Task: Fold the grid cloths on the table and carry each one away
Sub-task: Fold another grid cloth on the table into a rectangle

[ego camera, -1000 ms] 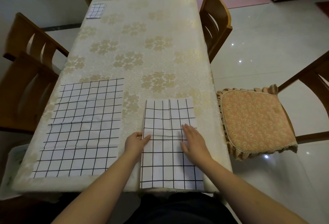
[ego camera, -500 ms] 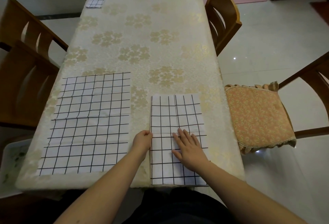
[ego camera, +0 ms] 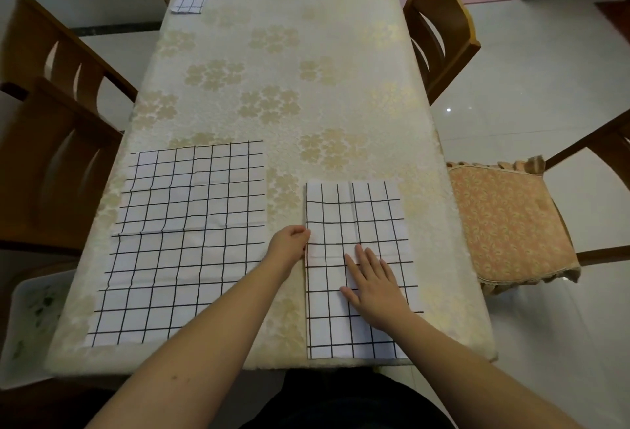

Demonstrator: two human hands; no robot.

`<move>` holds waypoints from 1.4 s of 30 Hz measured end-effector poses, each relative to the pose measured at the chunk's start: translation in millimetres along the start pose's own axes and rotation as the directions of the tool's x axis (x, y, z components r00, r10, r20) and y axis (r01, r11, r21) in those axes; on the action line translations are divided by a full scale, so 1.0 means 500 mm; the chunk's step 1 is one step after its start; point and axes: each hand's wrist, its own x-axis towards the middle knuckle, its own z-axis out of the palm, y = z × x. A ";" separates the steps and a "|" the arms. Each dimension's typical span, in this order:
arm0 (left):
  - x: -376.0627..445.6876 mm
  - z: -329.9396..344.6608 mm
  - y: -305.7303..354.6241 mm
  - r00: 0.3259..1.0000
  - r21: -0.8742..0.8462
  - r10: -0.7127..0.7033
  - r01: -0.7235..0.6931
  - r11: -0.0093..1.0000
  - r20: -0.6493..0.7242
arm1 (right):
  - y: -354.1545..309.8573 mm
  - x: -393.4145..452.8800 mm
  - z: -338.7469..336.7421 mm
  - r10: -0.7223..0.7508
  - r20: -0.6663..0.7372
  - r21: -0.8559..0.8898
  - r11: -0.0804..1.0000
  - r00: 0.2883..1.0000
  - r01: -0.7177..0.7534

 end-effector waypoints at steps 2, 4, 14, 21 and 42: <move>0.018 0.000 0.020 1.000 -0.004 -0.004 0.004 1.000 0.016 | 0.002 0.001 -0.001 0.008 -0.015 -0.025 1.000 1.000 -0.008; 0.035 0.003 0.040 1.000 -0.005 -0.007 0.007 1.000 0.023 | 0.008 0.002 -0.004 0.014 -0.028 -0.021 1.000 0.999 -0.015; 0.117 0.009 0.108 0.999 -0.016 -0.041 0.041 0.999 0.002 | 0.020 0.003 -0.010 0.014 -0.048 -0.056 0.998 0.999 -0.016; 0.154 0.004 0.143 0.999 0.027 0.017 -0.016 1.000 -0.034 | 0.048 0.029 -0.015 -0.022 -0.026 -0.098 0.995 0.999 0.019; 0.200 -0.020 0.229 0.997 0.101 0.071 -0.071 0.992 0.011 | 0.042 0.056 -0.041 -0.031 -0.093 -0.105 0.994 0.995 0.022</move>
